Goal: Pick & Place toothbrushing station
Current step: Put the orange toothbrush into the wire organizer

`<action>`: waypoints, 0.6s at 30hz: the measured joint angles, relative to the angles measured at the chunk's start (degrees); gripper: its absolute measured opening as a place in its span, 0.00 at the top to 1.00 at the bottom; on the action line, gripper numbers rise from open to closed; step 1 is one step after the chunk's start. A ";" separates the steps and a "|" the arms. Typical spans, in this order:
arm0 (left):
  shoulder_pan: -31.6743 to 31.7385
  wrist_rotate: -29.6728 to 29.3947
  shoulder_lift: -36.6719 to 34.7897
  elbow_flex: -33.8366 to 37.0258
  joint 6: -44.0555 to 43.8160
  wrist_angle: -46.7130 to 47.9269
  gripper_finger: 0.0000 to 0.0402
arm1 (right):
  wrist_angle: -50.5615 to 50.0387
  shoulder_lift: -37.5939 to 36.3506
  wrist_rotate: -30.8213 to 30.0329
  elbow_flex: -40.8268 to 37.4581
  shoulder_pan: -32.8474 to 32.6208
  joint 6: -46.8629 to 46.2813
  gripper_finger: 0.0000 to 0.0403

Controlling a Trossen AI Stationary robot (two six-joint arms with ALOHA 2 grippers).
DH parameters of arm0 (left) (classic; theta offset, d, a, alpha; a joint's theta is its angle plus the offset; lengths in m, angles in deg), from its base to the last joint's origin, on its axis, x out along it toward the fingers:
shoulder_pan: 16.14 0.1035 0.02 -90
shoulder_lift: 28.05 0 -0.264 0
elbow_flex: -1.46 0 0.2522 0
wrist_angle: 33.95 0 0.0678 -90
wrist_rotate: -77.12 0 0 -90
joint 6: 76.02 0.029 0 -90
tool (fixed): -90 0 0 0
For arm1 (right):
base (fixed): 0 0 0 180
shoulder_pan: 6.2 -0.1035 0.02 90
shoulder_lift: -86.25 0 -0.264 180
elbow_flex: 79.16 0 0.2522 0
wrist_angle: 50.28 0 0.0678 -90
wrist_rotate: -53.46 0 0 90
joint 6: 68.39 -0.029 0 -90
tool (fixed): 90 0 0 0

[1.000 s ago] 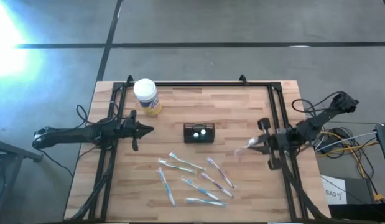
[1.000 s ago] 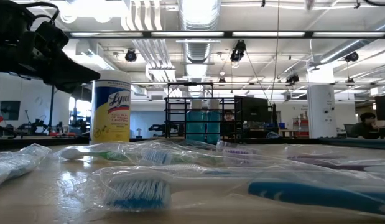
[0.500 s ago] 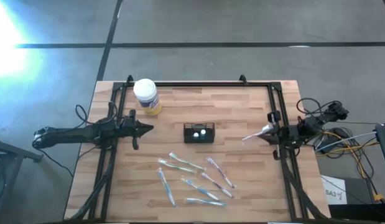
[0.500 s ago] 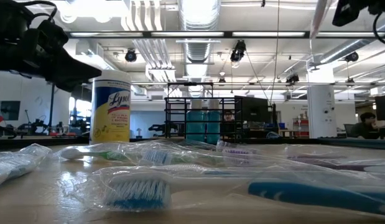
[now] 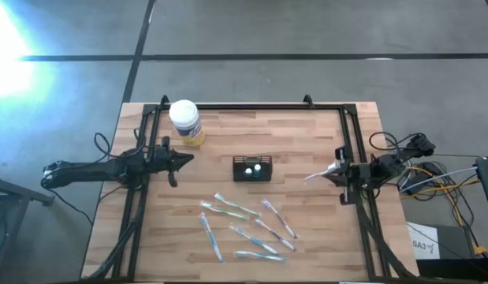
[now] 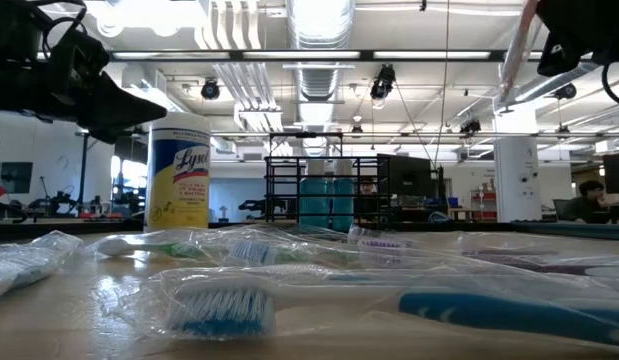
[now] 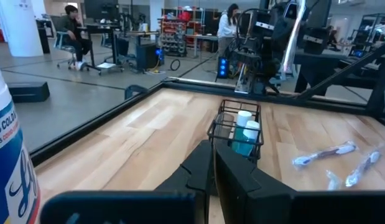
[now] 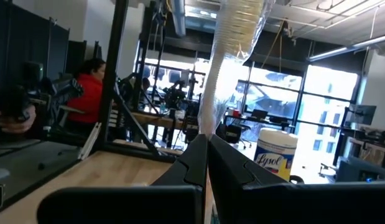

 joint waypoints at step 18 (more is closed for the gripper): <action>0.00 -0.93 -0.01 -0.82 -3.51 0.03 0.94 | 6.18 1.63 -3.33 0.03 0.78 2.12 0.98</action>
